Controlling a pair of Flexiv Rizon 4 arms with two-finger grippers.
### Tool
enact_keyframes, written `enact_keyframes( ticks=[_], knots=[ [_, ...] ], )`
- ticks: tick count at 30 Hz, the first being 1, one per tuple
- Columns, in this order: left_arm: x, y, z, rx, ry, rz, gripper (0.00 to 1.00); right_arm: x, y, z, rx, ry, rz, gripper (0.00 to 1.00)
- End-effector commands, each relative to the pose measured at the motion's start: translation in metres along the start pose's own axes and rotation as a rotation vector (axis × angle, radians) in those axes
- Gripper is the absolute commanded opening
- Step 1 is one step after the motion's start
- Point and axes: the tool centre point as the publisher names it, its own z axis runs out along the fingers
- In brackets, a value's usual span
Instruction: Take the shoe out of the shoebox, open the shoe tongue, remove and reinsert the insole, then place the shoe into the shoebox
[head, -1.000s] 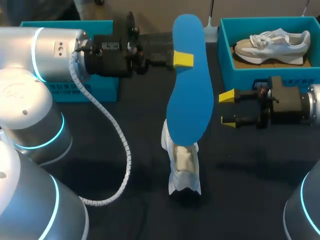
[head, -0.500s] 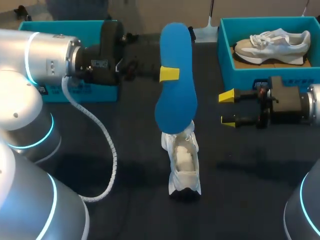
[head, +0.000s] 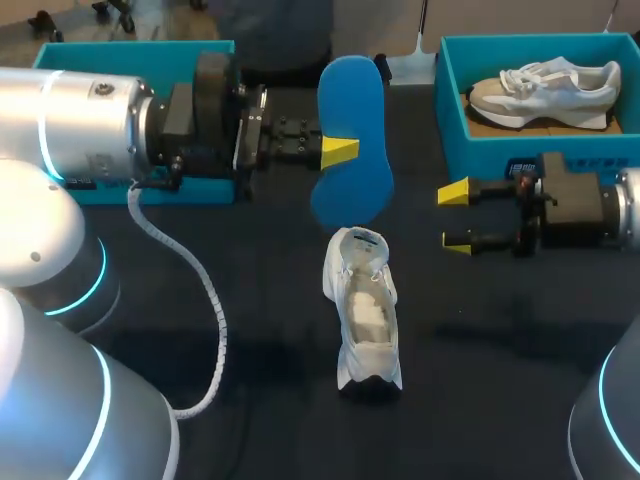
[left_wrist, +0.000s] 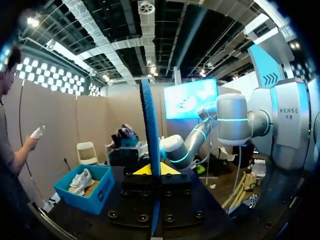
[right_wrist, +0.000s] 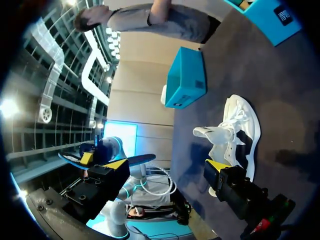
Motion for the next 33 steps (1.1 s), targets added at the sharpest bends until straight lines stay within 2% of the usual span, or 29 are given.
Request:
enact_keyframes(
  ticks=[1,2,4,7,8,16,18,24,29,33],
  knots=[
    [0.007,0.002,-0.002,0.009,-0.014,0.025,0.00,0.000,0.000,0.001,-0.002,-0.002,0.001,1.00],
    [0.007,0.008,-0.002,0.039,0.011,0.132,0.00,0.000,0.000,0.001,-0.002,-0.002,0.001,1.00],
    [0.002,0.017,-0.002,0.103,0.015,0.179,0.00,0.000,0.000,0.001,-0.002,-0.002,0.001,1.00],
    [0.001,0.027,-0.002,0.104,0.074,0.390,0.00,0.000,0.000,0.001,-0.002,-0.002,0.001,1.00],
    [-0.002,0.027,-0.002,0.118,0.045,0.361,0.00,0.000,0.000,0.001,-0.002,-0.002,0.001,1.00],
    [-0.008,0.043,0.000,0.170,0.114,0.918,0.00,0.000,0.000,0.001,-0.002,-0.002,0.001,1.00],
    [-0.007,0.042,0.001,0.186,0.074,0.924,0.00,0.000,0.000,0.001,-0.002,-0.002,0.001,1.00],
    [-0.005,0.054,-0.005,0.177,0.159,1.290,0.00,0.000,0.000,0.001,-0.002,-0.002,0.001,1.00],
    [-0.009,0.068,-0.010,0.134,0.113,1.407,0.00,0.000,0.000,0.001,-0.002,-0.002,0.001,1.00],
    [-0.009,0.069,-0.010,0.134,0.097,1.427,0.00,0.000,0.000,0.001,-0.002,-0.002,0.001,1.00]
  ],
)
